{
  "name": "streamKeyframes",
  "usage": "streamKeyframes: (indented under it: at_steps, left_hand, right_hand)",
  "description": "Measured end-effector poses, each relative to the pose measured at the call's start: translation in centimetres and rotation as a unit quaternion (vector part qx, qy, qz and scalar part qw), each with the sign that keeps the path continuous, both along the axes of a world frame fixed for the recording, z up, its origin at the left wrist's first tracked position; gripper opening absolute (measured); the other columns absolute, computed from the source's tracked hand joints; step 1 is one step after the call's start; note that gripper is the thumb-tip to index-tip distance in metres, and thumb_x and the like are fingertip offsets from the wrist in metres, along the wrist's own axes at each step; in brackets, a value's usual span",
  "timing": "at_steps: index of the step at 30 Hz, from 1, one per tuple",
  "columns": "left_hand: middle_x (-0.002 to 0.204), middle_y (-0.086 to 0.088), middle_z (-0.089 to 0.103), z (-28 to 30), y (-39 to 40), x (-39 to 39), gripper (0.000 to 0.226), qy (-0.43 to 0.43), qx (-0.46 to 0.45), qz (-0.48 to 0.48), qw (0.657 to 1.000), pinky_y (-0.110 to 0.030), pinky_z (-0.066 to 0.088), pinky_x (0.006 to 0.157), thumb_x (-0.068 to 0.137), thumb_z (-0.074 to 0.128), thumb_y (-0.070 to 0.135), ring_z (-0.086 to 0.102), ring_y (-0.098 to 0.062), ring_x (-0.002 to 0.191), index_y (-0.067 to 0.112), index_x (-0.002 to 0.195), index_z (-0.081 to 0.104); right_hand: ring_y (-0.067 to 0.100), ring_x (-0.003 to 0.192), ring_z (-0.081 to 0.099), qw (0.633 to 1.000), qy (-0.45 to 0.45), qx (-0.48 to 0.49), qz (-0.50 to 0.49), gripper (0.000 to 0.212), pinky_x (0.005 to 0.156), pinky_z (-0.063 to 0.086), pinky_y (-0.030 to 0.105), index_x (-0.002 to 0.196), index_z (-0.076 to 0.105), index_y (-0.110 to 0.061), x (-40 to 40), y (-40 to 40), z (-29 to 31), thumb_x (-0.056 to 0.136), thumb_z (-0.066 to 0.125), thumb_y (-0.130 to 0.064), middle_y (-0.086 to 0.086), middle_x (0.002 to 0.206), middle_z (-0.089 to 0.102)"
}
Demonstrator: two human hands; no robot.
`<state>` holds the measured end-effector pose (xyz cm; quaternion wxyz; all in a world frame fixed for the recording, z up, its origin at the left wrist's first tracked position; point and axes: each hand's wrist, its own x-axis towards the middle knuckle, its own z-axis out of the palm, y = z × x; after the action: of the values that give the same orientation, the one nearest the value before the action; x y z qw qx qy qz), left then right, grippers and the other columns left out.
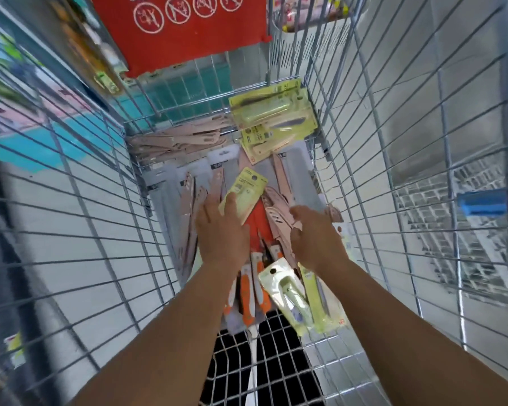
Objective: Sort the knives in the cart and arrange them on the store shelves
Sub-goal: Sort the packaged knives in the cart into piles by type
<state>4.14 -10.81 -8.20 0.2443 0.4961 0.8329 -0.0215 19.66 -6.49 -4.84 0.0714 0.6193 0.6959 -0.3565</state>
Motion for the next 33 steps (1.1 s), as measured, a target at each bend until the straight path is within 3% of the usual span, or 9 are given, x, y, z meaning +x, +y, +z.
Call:
streamKeyframes:
  at_steps: [2, 5, 8, 12, 17, 20, 24, 29, 33]
  left_hand:
    - [0.135, -0.015, 0.043, -0.4, 0.1, -1.3, 0.057, -0.016, -0.029, -0.014, 0.999, -0.043, 0.032, 0.106, 0.089, 0.055, 0.033, 0.039, -0.033, 0.124, 0.017, 0.139, 0.033]
    - [0.124, -0.016, 0.049, 0.1, 0.1, -2.1, 0.049, -0.051, -0.017, -0.012, 0.998, -0.043, 0.04, 0.096, 0.09, 0.057, 0.028, 0.046, -0.034, 0.113, 0.013, 0.133, 0.04]
    - [0.128, -0.017, 0.045, 1.1, 0.0, -1.8, 0.06, -0.068, 0.014, 0.022, 0.997, -0.044, 0.04, 0.099, 0.088, 0.06, 0.024, 0.045, -0.034, 0.116, 0.014, 0.141, 0.031]
    - [0.14, -0.016, 0.036, 2.1, -0.8, -1.0, 0.077, -0.104, 0.056, 0.091, 0.989, -0.043, 0.036, 0.104, 0.088, 0.061, 0.019, 0.039, -0.033, 0.126, 0.014, 0.15, 0.015]
    - [0.142, -0.016, 0.034, 2.9, -1.9, -0.3, 0.08, -0.115, 0.057, 0.076, 0.989, -0.041, 0.034, 0.106, 0.088, 0.062, 0.02, 0.035, -0.032, 0.13, 0.013, 0.151, 0.013]
    - [0.138, -0.017, 0.037, 3.3, -2.4, 0.0, 0.07, -0.12, 0.034, 0.065, 0.99, -0.04, 0.036, 0.103, 0.089, 0.06, 0.023, 0.037, -0.032, 0.125, 0.008, 0.147, 0.023]
    - [0.141, -0.016, 0.036, 3.4, -3.3, 0.4, 0.066, -0.141, 0.011, 0.052, 0.989, -0.042, 0.037, 0.103, 0.089, 0.06, 0.026, 0.037, -0.033, 0.126, 0.007, 0.144, 0.028]
    - [0.137, -0.014, 0.038, 4.0, -4.4, 0.8, 0.065, -0.162, 0.015, 0.054, 0.985, -0.04, 0.038, 0.1, 0.088, 0.061, 0.023, 0.039, -0.031, 0.123, 0.008, 0.143, 0.03]
    - [0.136, -0.012, 0.037, 4.6, -5.1, 1.1, 0.068, -0.172, 0.003, 0.065, 0.983, -0.041, 0.04, 0.102, 0.089, 0.061, 0.024, 0.04, -0.03, 0.122, 0.009, 0.145, 0.026]
  right_hand:
    - [0.029, 0.119, 0.046, 0.999, -0.027, 0.001, 0.016, 0.05, 0.094, 0.045, 0.038, 0.136, 0.045, -0.018, -0.2, -0.1, 0.0, 0.088, 0.052, -0.007, 0.01, 0.128, 0.054]
    - [0.031, 0.139, 0.02, 0.991, -0.129, 0.018, 0.034, 0.064, 0.109, 0.028, 0.042, 0.141, 0.034, -0.02, 0.2, 0.0, -0.1, 0.083, 0.061, -0.012, 0.007, 0.148, 0.032]
    - [0.032, 0.144, 0.005, 0.979, -0.194, -0.011, 0.057, 0.066, 0.114, 0.018, 0.046, 0.139, 0.029, -0.023, 1.5, 0.0, -0.3, 0.083, 0.061, -0.011, 0.008, 0.155, 0.014]
    - [0.031, 0.133, 0.03, 0.966, -0.233, -0.032, 0.111, 0.052, 0.109, 0.027, 0.042, 0.13, 0.044, -0.02, 3.5, -0.2, -0.3, 0.082, 0.06, -0.011, 0.009, 0.142, 0.038]
    - [0.029, 0.111, 0.05, 0.969, -0.225, -0.031, 0.102, 0.039, 0.09, 0.048, 0.035, 0.121, 0.059, -0.014, 3.6, 0.0, 0.7, 0.084, 0.058, -0.002, 0.012, 0.121, 0.055]
    - [0.027, 0.111, 0.053, 0.974, -0.189, -0.061, 0.112, 0.04, 0.089, 0.051, 0.035, 0.12, 0.062, -0.022, 3.7, 0.2, 0.9, 0.085, 0.059, -0.004, 0.008, 0.12, 0.06]
    - [0.026, 0.12, 0.046, 0.977, -0.16, -0.077, 0.121, 0.052, 0.098, 0.043, 0.037, 0.126, 0.054, -0.033, 3.7, -0.9, 0.9, 0.078, 0.075, -0.033, 0.003, 0.128, 0.056]
    - [0.027, 0.143, 0.017, 0.971, -0.19, -0.046, 0.134, 0.083, 0.115, 0.012, 0.048, 0.144, 0.029, -0.032, 3.2, -4.0, 0.4, 0.075, 0.072, -0.047, 0.0, 0.151, 0.033]
    - [0.027, 0.14, 0.022, 0.967, -0.214, 0.025, 0.139, 0.061, 0.113, 0.013, 0.044, 0.141, 0.032, -0.023, 2.2, -5.4, 0.0, 0.087, 0.057, -0.039, 0.003, 0.144, 0.041]
